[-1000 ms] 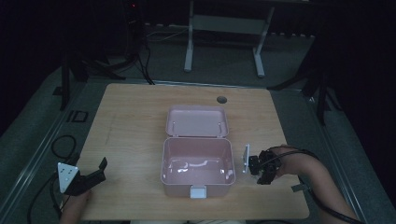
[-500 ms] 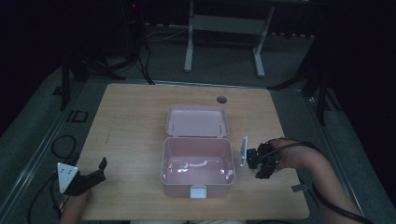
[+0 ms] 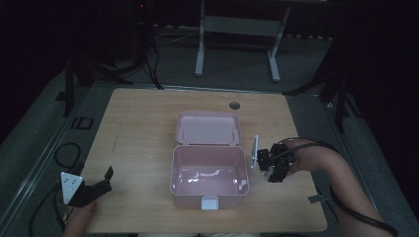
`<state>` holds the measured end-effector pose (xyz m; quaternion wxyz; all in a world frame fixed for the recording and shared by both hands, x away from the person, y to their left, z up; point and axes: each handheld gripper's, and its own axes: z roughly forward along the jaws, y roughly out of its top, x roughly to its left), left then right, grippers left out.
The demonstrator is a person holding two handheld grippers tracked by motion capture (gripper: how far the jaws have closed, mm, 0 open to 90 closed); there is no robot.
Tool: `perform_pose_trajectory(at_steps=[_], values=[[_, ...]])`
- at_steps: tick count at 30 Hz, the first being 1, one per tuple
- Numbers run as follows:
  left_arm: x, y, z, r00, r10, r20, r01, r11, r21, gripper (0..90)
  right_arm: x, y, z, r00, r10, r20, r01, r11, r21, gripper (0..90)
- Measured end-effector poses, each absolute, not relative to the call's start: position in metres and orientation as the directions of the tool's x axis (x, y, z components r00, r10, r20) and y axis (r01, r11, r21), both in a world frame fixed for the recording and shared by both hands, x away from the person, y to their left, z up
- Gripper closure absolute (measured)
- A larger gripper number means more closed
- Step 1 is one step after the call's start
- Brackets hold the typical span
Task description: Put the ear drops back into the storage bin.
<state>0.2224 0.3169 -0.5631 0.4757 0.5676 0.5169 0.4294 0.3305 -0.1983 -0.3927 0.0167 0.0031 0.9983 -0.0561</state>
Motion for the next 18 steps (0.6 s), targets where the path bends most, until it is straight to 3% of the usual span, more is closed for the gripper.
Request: perform_pose_trajectory(at_steps=[8,18], values=[[0.222,0.317,-0.563,0.098,0.995,-0.004,0.179,-0.014,0.984,2.0,0.336,-0.185,-0.377,-0.998,0.035,-0.056,0.042,0.992,-0.116,59.6],[0.222,0.317,-0.563,0.1,0.995,-0.001,0.178,-0.017,0.984,2.0,0.334,-0.164,-0.366,-0.997,-0.002,-0.071,0.006,0.994,-0.108,59.6]])
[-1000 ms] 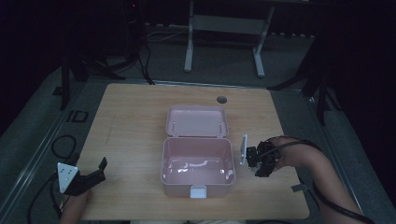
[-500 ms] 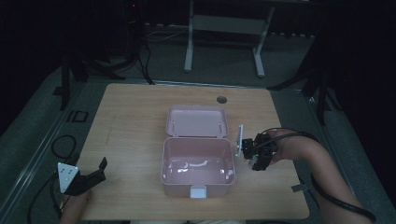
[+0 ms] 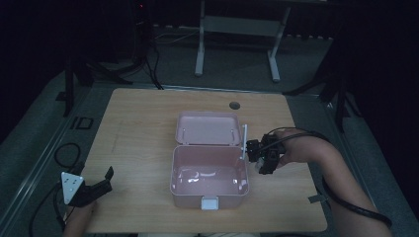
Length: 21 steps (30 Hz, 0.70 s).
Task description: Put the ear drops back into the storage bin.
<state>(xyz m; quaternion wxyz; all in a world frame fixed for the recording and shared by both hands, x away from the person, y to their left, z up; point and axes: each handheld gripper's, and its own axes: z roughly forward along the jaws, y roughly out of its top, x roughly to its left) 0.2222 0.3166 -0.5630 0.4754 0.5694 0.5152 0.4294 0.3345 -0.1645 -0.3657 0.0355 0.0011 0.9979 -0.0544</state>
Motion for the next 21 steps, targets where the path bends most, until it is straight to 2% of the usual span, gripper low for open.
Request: perform_pose_trajectory(at_steps=[18,21], values=[[0.222,0.317,-0.563,0.101,0.995,-0.001,0.178,-0.017,0.984,2.0,0.333,-0.124,-0.355,-0.996,-0.044,-0.073,-0.038,0.995,-0.091,59.6],[0.222,0.317,-0.563,0.099,0.995,0.0,0.178,-0.018,0.984,2.0,0.328,-0.117,-0.355,-0.996,-0.067,-0.062,-0.064,0.997,-0.053,59.6]])
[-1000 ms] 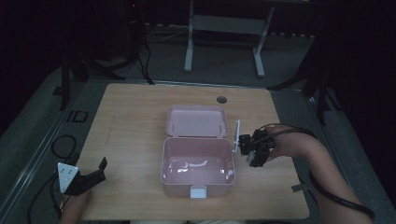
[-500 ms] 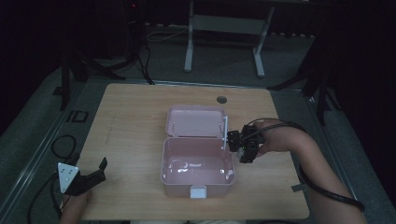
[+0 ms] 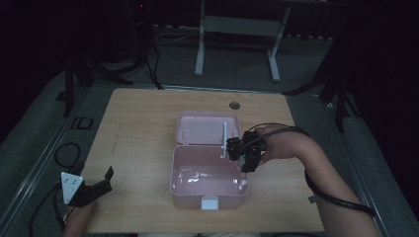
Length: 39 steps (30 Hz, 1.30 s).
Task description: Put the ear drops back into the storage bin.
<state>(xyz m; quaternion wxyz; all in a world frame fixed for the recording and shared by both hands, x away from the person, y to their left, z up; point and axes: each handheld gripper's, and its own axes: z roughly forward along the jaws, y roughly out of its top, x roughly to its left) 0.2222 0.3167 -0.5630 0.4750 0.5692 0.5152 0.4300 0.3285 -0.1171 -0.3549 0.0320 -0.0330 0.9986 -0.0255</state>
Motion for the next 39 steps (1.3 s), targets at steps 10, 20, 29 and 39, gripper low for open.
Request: perform_pose_trajectory(at_steps=[10,20,29,39], values=[[0.222,0.317,-0.563,0.102,0.995,0.0,0.178,-0.018,0.984,2.0,0.324,-0.099,-0.373,-0.993,-0.109,-0.043,-0.107,0.993,-0.055,59.6],[0.222,0.317,-0.563,0.101,0.995,-0.001,0.177,-0.018,0.984,2.0,0.323,-0.095,-0.405,-0.994,-0.11,-0.003,-0.109,0.99,-0.088,59.6],[0.222,0.317,-0.563,0.102,0.995,-0.001,0.178,-0.018,0.984,2.0,0.326,-0.091,-0.432,-0.993,-0.119,0.004,-0.119,0.985,-0.125,59.6],[0.222,0.317,-0.563,0.1,0.995,0.001,0.178,-0.019,0.984,2.0,0.328,-0.087,-0.45,-0.991,-0.135,0.02,-0.137,0.978,-0.159,59.6]])
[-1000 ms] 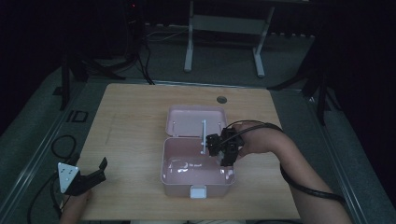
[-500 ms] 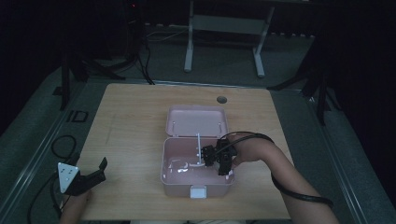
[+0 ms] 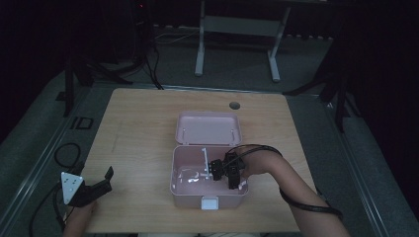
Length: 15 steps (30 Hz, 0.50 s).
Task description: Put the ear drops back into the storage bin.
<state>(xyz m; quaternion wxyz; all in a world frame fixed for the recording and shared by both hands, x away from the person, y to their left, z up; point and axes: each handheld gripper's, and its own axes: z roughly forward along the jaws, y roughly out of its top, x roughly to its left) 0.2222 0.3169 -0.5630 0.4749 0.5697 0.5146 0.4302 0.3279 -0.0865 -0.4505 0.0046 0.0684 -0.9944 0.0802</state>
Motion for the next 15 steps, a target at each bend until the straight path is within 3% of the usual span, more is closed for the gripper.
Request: perform_pose_trajectory(at_steps=[15], values=[[0.222,0.317,-0.563,0.1,0.995,0.001,0.176,-0.018,0.984,2.0,0.331,-0.082,-0.478,-0.99,-0.134,0.038,-0.139,0.97,-0.2,59.6]])
